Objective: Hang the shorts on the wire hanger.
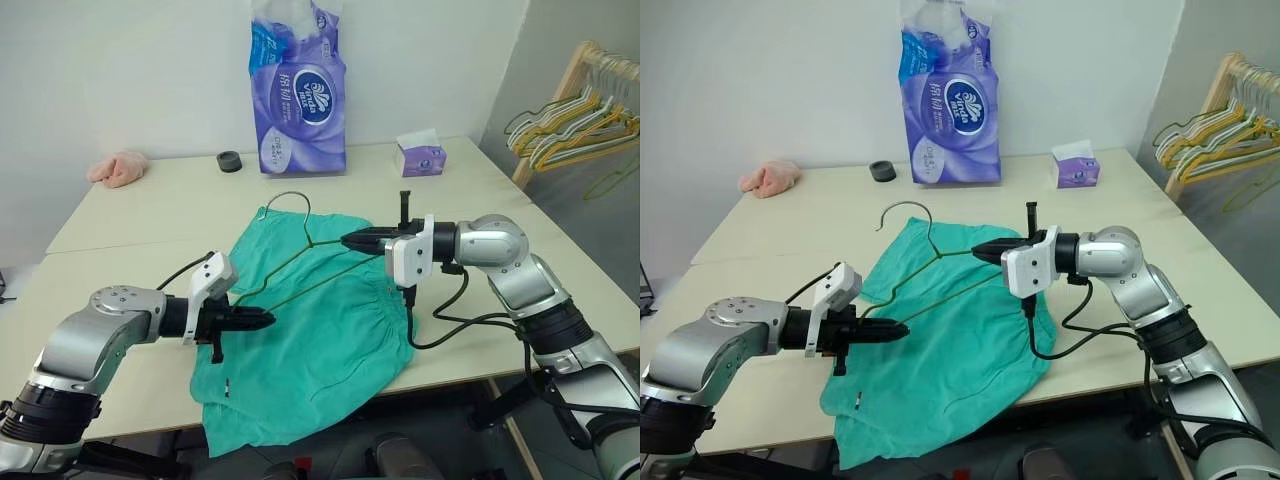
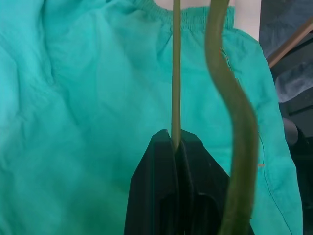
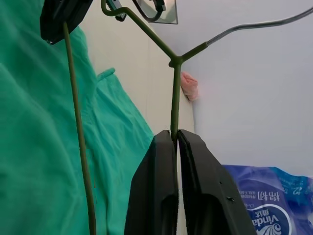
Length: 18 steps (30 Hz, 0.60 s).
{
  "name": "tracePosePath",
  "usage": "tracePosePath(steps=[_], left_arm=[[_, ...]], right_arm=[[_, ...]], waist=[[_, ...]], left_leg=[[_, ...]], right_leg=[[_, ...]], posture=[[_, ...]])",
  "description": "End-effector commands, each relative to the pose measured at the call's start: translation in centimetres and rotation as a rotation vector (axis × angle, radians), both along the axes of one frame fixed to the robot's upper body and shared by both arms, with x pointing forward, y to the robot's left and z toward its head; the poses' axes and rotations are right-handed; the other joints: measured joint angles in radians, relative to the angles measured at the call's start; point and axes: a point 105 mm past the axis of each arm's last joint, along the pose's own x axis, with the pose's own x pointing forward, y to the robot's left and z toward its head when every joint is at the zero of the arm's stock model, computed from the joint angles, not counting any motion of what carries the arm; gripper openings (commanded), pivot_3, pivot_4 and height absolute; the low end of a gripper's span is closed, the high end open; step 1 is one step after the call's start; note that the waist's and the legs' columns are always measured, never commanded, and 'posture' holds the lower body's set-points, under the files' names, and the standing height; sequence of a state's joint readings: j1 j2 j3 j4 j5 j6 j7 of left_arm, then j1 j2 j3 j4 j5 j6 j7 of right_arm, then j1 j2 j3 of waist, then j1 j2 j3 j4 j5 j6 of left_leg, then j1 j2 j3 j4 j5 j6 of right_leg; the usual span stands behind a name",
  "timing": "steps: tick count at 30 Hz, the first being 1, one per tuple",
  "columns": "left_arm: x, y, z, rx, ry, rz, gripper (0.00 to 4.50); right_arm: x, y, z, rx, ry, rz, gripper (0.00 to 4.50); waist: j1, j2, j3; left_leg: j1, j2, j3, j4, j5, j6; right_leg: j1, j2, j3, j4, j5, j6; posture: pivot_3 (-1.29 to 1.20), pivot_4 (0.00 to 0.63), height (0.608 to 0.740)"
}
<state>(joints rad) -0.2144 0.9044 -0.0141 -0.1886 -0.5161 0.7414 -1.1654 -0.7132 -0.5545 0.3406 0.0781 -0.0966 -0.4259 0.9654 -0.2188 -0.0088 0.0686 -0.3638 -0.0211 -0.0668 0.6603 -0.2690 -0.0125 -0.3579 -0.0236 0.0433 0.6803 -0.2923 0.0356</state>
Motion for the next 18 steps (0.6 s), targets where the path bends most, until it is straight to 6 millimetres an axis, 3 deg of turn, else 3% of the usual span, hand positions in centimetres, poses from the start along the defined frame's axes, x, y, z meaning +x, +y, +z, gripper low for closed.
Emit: tracePosePath(steps=[1,5,10,15,18], left_arm=[[0.5,0.0,1.2,0.015,-0.079,0.0,0.0],[0.7,0.5,1.1,0.034,-0.092,0.013,0.0],[-0.1,0.6,0.7,0.097,-0.102,-0.048,0.0],[-0.3,0.4,0.8,0.171,-0.155,-0.121,0.0],[-0.4,0.3,0.8,0.199,-0.17,-0.15,0.0]], right_arm=[[-0.1,-0.6,1.4,0.01,0.017,-0.007,1.35],[1.0,-2.7,2.6,0.044,0.13,-0.109,2.75],[1.7,-4.7,1.7,-0.014,0.315,-0.232,4.47],[-0.2,-5.4,-1.0,-0.204,0.522,-0.244,4.49],[-0.3,-5.2,-1.9,-0.278,0.538,-0.256,4.49]], waist=[[0.001,0.0,0.0],[0.004,0.0,0.001],[0.007,0.0,0.003],[0.009,0.003,0.007],[0.006,0.002,0.007]], left_leg=[[0.0,0.0,0.0,0.0,0.0,0.0],[0.0,0.0,0.0,0.0,0.0,0.0],[0.0,0.0,0.0,0.0,0.0,0.0],[0.0,0.0,0.0,0.0,0.0,0.0],[-0.001,0.0,0.0,-0.001,0.0,0.0]], right_leg=[[0.0,0.0,0.0,0.0,0.0,0.0],[0.0,0.0,0.0,0.0,0.0,0.0],[0.0,0.0,0.0,0.0,0.0,-0.001],[0.0,-0.001,0.0,0.0,-0.001,-0.002],[-0.001,-0.001,0.0,-0.001,-0.002,-0.001]], posture=[[-0.23,0.028,0.74],[-0.23,0.028,0.74],[-0.23,0.03,0.74],[-0.25,0.028,0.74],[-0.25,0.027,0.74]])
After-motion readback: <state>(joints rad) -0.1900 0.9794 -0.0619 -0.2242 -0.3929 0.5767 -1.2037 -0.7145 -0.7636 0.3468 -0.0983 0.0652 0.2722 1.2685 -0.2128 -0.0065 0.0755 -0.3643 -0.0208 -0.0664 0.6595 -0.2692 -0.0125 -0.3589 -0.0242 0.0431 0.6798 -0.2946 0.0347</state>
